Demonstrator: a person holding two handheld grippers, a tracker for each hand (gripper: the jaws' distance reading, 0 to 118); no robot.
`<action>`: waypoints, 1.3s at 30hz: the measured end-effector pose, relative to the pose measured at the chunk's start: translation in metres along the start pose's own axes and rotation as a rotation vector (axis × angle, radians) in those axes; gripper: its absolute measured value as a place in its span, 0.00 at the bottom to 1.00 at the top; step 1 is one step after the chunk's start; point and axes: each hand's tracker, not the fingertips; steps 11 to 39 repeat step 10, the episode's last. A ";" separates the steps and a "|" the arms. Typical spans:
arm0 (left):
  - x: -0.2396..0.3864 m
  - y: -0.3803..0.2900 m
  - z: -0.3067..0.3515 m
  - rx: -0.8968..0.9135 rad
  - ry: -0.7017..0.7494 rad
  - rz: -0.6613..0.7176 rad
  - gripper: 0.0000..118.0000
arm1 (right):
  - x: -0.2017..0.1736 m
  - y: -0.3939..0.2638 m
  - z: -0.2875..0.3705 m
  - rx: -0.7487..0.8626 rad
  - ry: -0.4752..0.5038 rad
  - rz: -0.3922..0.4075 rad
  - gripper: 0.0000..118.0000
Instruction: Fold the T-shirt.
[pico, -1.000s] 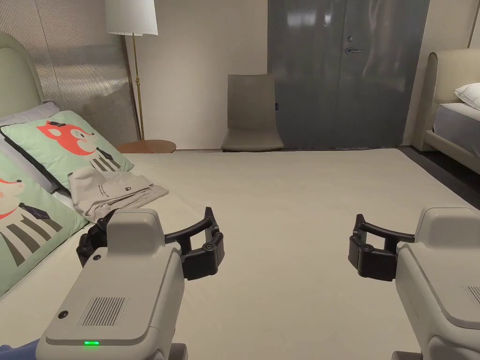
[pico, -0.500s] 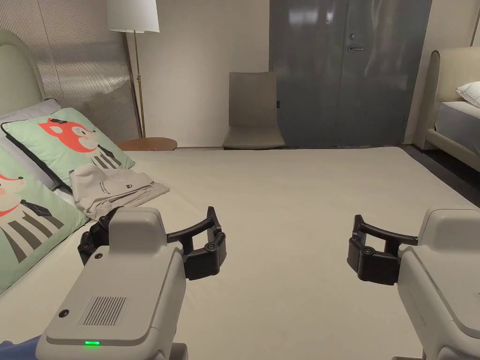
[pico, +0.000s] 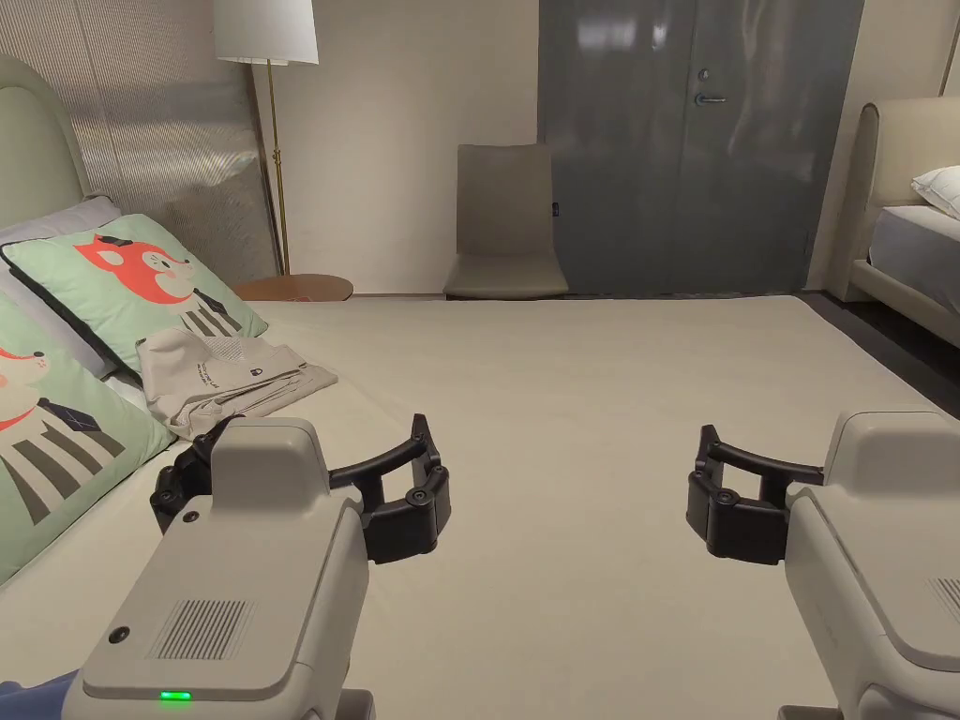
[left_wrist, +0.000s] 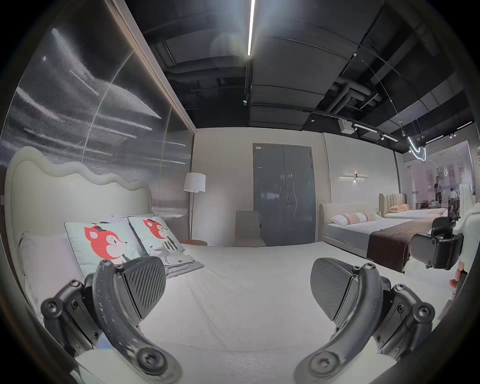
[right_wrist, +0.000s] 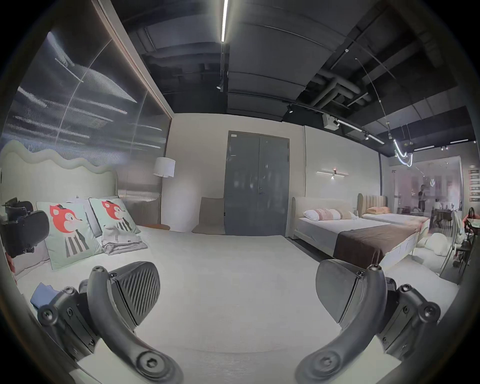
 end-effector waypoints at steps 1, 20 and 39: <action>0.000 0.000 0.000 0.001 -0.001 0.004 0.94 | 0.000 0.000 0.000 -0.002 0.001 -0.004 1.00; 0.000 -0.001 0.001 -0.001 -0.004 0.010 0.94 | -0.002 -0.002 0.001 -0.009 0.014 0.000 1.00; 0.000 -0.001 0.001 -0.001 -0.004 0.010 0.94 | -0.002 -0.002 0.001 -0.009 0.014 0.000 1.00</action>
